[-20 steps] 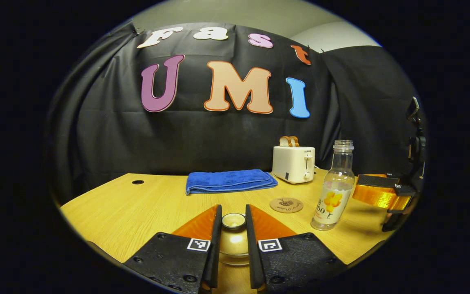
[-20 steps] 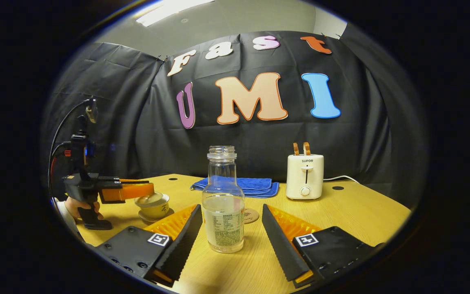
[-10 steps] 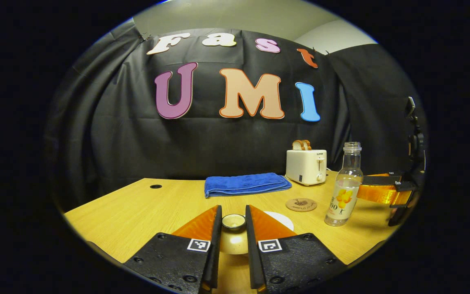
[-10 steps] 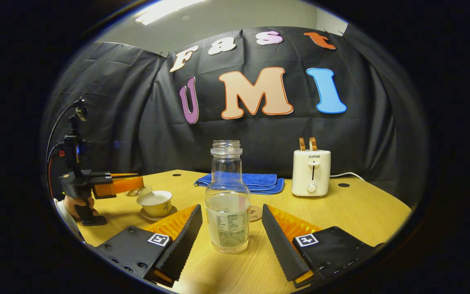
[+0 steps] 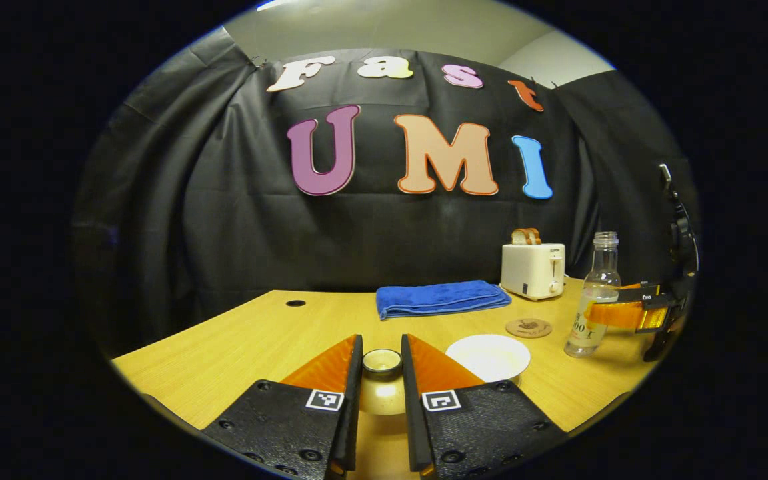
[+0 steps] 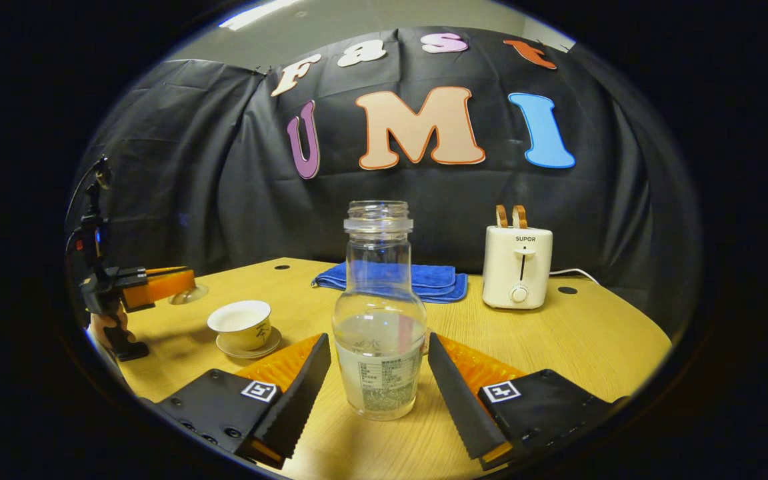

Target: Open the teacup lid with one hand, grasp the water bottle and pour water into the teacup with the other hand; after pouring, place the water bottle on the coaster and then close the teacup lid.

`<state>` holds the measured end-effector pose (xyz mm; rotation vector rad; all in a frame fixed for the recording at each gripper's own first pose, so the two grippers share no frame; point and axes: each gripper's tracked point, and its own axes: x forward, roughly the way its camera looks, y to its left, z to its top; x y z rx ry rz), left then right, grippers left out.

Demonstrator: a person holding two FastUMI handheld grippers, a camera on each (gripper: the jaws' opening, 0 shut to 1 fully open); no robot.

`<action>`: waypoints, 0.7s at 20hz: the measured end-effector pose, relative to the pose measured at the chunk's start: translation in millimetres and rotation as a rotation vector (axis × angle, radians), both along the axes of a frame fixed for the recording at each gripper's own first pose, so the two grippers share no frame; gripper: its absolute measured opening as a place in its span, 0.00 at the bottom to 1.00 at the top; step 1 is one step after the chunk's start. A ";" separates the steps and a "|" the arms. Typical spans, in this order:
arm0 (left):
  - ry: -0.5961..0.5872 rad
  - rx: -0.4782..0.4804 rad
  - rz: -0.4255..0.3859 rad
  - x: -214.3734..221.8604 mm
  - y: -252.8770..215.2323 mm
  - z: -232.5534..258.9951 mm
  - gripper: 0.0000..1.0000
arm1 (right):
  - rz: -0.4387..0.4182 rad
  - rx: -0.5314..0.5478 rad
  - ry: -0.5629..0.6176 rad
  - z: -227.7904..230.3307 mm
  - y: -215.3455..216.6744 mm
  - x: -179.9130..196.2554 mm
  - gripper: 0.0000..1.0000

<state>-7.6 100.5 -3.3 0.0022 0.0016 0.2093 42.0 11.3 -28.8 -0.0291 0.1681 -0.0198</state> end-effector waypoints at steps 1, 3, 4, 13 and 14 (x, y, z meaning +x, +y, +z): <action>-0.002 0.000 0.016 -3.5 5.1 1.1 0.28 | -0.005 -0.005 0.011 -2.3 1.2 3.9 0.92; 0.000 0.000 0.043 -7.6 13.6 1.0 0.28 | -0.014 -0.016 0.027 -5.2 0.9 8.9 0.95; 0.001 0.000 0.049 -9.7 15.2 0.7 0.28 | -0.015 -0.023 0.032 -6.6 2.3 11.3 0.96; 0.003 0.000 0.048 -11.5 15.9 1.7 0.28 | -0.062 -0.278 0.037 -4.7 16.6 17.0 0.80; 0.004 -0.001 0.048 -11.9 16.0 1.1 0.28 | -0.066 -0.337 0.031 -3.2 20.2 16.5 0.80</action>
